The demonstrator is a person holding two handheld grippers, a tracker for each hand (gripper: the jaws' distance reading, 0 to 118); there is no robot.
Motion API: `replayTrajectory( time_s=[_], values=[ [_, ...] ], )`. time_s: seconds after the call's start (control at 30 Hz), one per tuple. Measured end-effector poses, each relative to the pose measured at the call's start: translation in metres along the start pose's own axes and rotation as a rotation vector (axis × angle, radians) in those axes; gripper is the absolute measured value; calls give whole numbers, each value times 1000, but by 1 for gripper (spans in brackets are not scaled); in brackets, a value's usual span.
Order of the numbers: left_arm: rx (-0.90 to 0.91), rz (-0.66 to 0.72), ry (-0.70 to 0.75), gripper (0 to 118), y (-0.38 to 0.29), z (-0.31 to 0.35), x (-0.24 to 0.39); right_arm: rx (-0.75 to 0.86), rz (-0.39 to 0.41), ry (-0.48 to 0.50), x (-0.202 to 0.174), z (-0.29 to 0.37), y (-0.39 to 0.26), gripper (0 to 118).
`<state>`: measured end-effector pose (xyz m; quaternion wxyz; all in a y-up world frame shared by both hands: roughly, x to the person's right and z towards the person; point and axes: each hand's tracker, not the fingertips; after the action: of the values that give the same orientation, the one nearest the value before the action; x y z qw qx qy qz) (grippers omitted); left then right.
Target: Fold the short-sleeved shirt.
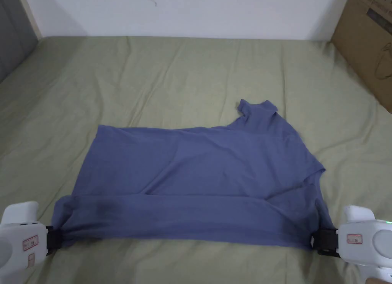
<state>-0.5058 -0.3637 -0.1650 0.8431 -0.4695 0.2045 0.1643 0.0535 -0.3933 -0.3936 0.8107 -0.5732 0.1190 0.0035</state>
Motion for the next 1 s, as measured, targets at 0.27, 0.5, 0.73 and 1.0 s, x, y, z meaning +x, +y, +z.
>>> replayTrajectory(
  time_s=[0.27, 0.5, 0.73, 1.0],
  values=[
    [4, -79, -16, 6, 8, 27, 4, 87, 53, 25, -8, 38, 11, 8],
    [6, -82, -40, 6, -9, 64, -9, 106, 29, 36, 9, 89, -9, 9],
    [-90, -67, -25, 6, -54, 39, -12, 13, 15, 19, 20, 67, -61, 9],
    [34, 14, -37, 103, -35, 72, -8, 141, 76, -55, 14, 96, -45, 100]
  ],
)
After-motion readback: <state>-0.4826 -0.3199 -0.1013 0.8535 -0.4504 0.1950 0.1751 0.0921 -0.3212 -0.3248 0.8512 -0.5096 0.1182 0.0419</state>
